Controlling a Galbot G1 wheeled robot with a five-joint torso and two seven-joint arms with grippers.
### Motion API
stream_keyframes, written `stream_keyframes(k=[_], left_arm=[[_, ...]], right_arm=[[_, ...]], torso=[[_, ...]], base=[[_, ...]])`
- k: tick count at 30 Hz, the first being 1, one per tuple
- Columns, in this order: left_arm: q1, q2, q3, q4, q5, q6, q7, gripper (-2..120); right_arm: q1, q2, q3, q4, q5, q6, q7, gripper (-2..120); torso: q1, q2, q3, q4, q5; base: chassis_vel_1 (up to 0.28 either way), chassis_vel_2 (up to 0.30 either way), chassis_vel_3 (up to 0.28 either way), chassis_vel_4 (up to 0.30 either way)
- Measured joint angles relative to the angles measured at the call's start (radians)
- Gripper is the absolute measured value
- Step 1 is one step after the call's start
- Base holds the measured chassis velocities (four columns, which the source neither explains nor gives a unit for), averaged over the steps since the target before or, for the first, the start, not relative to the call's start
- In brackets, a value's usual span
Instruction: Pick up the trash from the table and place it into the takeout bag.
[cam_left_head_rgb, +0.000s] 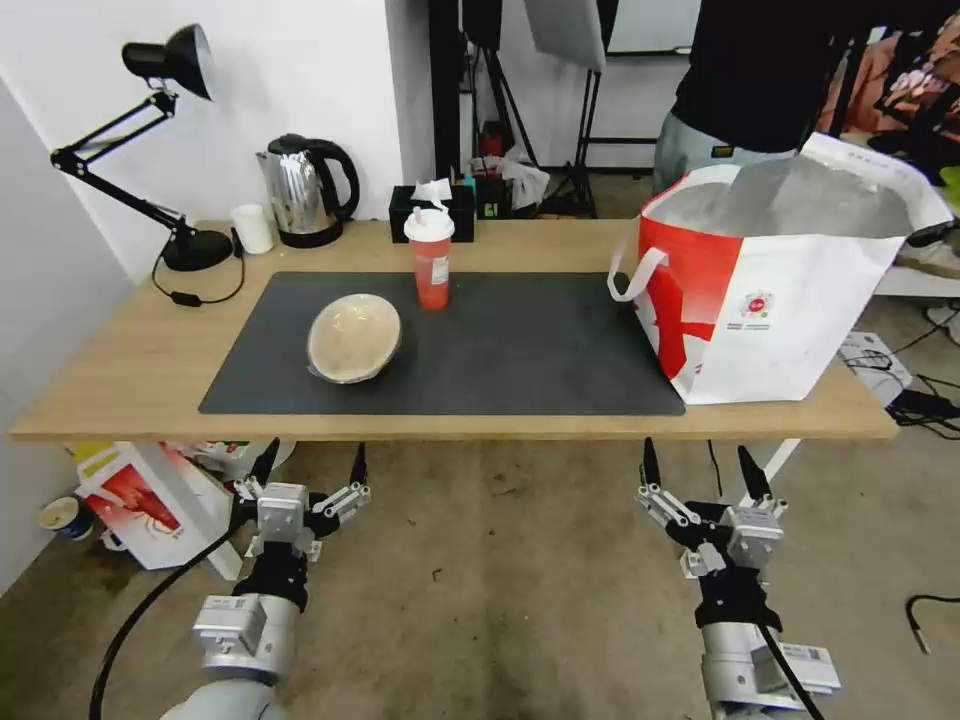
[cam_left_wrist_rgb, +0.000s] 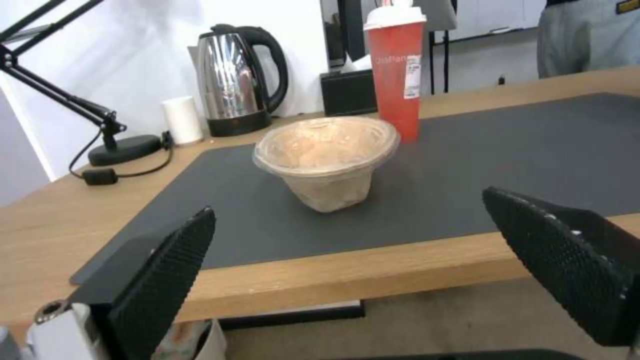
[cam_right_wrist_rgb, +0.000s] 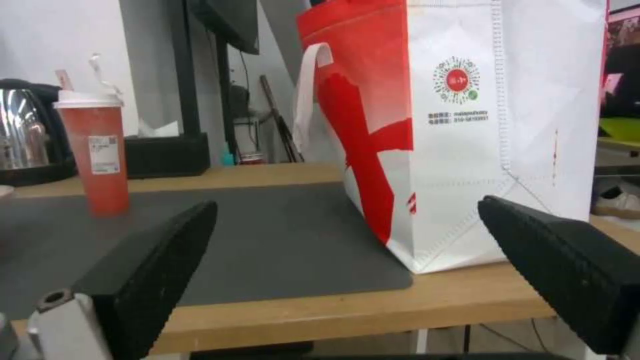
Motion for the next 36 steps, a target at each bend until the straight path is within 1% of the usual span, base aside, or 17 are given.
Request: stream_keyframes(k=[18, 36], left_arm=[[0.000, 0.000, 0.000, 0.000, 0.000, 0.000, 0.000, 100], [0.000, 0.000, 0.000, 0.000, 0.000, 0.000, 0.000, 100]], right_arm=[[-0.004, -0.009, 0.009, -0.016, -0.042, 0.029, -0.017, 99], [0.003, -0.017, 0.010, -0.026, -0.040, 0.030, -0.019, 98]], torso=[[0.000, 0.000, 0.000, 0.0000, 0.0000], [0.000, 0.000, 0.000, 0.0000, 0.0000]], base=[[0.000, 0.000, 0.000, 0.000], [0.000, 0.000, 0.000, 0.000]])
